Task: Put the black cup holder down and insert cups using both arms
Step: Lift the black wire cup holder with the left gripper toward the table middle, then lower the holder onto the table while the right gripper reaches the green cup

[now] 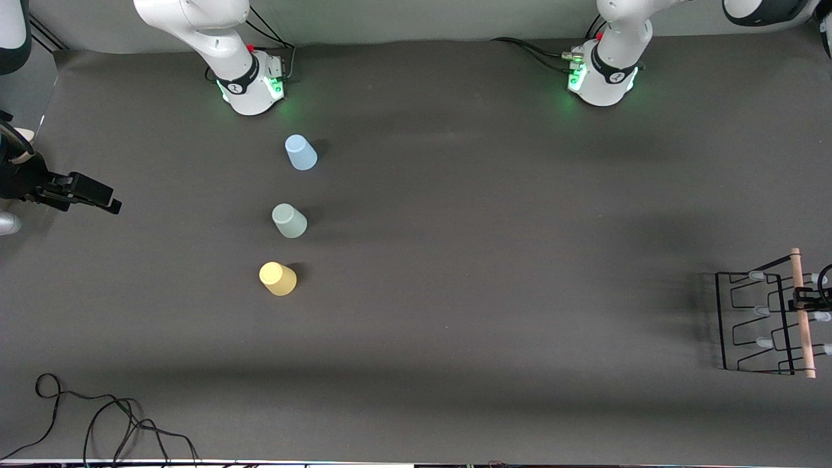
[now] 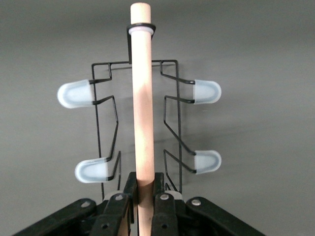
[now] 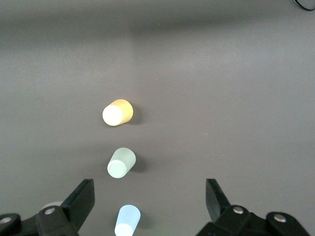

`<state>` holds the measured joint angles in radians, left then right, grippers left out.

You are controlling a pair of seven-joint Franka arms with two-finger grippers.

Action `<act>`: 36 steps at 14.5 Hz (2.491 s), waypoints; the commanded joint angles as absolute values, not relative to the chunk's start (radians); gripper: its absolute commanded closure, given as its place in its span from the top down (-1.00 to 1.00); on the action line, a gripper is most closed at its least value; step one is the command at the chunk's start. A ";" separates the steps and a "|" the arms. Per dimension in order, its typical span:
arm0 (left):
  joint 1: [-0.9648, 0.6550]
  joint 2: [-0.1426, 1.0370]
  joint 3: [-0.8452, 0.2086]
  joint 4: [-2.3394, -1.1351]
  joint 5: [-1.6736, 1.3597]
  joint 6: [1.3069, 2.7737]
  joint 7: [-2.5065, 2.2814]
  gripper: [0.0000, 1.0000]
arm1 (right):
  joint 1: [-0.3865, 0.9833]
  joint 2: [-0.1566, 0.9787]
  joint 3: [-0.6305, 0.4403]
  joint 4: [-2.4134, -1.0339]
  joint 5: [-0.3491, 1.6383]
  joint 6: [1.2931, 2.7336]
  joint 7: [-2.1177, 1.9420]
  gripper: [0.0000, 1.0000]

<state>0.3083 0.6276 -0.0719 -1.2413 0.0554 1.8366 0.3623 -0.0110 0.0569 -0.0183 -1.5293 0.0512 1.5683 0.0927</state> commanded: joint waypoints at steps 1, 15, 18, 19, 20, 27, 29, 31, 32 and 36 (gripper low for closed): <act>0.203 0.586 -0.064 -1.204 0.067 1.766 0.151 -1.00 | -0.014 0.060 -0.015 -1.519 0.037 1.557 0.081 1.00; -0.309 0.480 -0.066 -1.319 -0.067 1.868 -0.424 -1.00 | -0.015 0.049 -0.038 -1.531 0.037 1.500 0.077 1.00; -0.418 0.483 -0.064 -1.367 -0.057 1.917 -0.523 -1.00 | -0.005 0.043 -0.054 -1.558 0.043 1.505 0.084 1.00; -0.451 0.480 -0.064 -1.394 -0.055 1.940 -0.553 -1.00 | 0.001 0.040 -0.052 -1.574 0.044 1.508 0.093 1.00; -0.497 0.480 -0.063 -1.413 -0.052 1.968 -0.604 -1.00 | 0.008 0.029 -0.051 -1.589 0.046 1.512 0.094 0.96; -0.687 0.497 -0.061 -1.457 -0.040 2.055 -0.768 -1.00 | 0.146 -0.049 -0.049 -1.797 0.055 1.673 0.329 0.94; -0.722 0.497 -0.061 -1.497 -0.008 2.091 -0.795 -1.00 | 0.187 -0.075 -0.051 -1.886 0.055 1.722 0.368 0.94; -0.750 0.502 -0.063 -1.534 -0.006 2.140 -0.845 -1.00 | 0.195 -0.084 -0.048 -1.955 0.057 1.752 0.370 0.94; -0.764 0.503 -0.061 -1.552 0.001 2.151 -0.868 -1.00 | 0.222 -0.097 -0.051 -2.004 0.057 1.784 0.370 0.94; -0.773 0.517 -0.061 -1.569 0.025 2.190 -0.919 -1.00 | 0.233 -0.182 -0.054 -2.285 0.139 2.033 0.370 0.94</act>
